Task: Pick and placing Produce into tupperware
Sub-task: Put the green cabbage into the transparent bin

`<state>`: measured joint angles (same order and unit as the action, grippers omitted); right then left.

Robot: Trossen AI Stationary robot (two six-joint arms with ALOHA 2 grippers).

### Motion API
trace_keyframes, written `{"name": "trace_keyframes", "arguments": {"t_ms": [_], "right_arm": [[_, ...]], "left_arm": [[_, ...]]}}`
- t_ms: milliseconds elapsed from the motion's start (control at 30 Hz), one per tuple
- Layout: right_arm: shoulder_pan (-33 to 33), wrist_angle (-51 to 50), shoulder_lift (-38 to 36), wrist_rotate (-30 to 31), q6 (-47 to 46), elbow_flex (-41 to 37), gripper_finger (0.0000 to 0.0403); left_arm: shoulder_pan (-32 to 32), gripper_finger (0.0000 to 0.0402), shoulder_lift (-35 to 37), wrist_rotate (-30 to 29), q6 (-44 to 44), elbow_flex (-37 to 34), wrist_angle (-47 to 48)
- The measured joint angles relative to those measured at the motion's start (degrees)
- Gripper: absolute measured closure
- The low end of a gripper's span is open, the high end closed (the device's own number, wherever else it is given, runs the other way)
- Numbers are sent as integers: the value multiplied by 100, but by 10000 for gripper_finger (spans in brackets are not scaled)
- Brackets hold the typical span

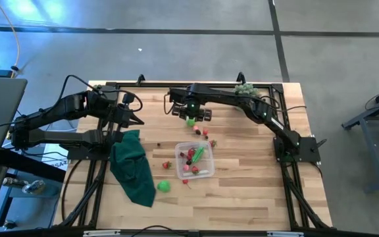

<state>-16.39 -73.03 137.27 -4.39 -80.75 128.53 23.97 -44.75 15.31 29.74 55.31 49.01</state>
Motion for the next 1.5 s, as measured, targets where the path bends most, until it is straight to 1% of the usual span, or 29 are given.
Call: {"name": "trace_keyframes", "arguments": {"t_ms": [167,267,633,867,1133,1367,1500], "right_arm": [[-2,207,0,256,28,-2,197],[11,210,3,294,74,-2,189],[34,136,85,267,228,-9,124],[-14,65,135,285,237,-7,100],[-43,149,376,-45,235,-9,84],[-74,286,474,81,212,-2,79],[-92,347,604,-20,162,-6,79]], "left_arm": [[1,401,0,1,-1,0,1],[1,401,0,0,-1,1,1],[0,401,0,0,0,0,0],[2,401,0,0,0,1,0],[1,401,0,0,0,0,2],[0,401,0,0,0,2,2],[0,401,0,0,0,0,2]]}}
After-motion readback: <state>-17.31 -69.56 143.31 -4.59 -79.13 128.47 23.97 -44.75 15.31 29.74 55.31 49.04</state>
